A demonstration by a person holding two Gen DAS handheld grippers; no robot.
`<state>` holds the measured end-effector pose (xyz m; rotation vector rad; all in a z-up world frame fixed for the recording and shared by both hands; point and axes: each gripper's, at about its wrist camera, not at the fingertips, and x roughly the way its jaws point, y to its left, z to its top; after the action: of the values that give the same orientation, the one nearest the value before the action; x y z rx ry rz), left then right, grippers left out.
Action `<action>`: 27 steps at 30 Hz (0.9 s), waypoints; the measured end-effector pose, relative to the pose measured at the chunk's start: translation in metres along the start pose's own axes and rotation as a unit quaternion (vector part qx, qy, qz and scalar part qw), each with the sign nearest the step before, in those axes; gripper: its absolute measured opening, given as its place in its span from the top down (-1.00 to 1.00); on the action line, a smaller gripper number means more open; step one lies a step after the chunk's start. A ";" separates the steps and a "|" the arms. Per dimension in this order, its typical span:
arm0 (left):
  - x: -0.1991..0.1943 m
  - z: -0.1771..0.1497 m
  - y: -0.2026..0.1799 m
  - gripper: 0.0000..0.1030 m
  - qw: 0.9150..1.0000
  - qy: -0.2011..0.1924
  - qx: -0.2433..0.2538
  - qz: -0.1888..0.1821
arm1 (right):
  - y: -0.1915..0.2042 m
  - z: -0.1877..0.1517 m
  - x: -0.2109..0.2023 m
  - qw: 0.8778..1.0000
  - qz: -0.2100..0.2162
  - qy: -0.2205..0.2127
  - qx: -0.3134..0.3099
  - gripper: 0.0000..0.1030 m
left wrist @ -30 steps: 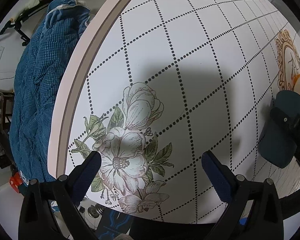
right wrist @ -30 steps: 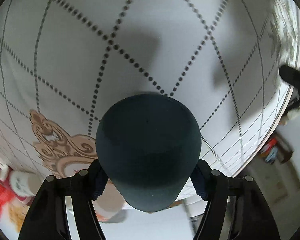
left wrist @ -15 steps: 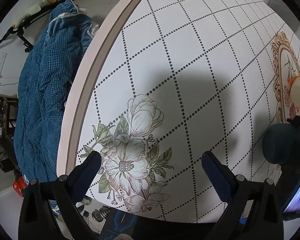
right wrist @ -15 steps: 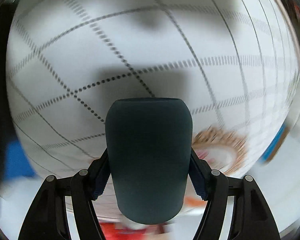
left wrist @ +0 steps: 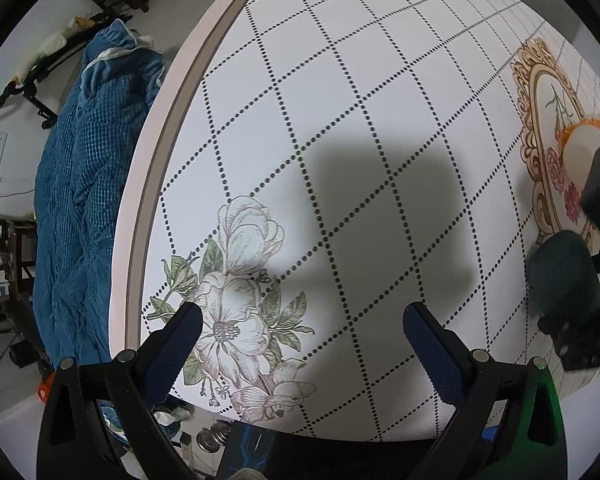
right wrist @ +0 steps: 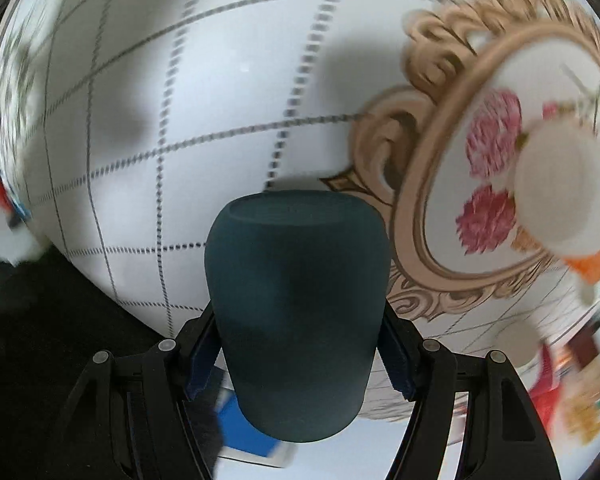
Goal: Flip cup upside down
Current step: 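Lift and rotate the green cup, set it rim-down beside the plate, release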
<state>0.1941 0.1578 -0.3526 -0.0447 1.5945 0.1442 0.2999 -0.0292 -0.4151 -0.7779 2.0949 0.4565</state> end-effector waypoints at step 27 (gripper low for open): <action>-0.011 -0.004 -0.046 -0.99 0.999 -0.001 0.039 0.006 | -0.033 0.006 -0.021 0.995 0.041 -0.042 0.080 -0.48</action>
<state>0.1963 0.1114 -0.3449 0.0249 1.5980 0.0910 0.3346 -0.0429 -0.4032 -0.5729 2.0605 0.3548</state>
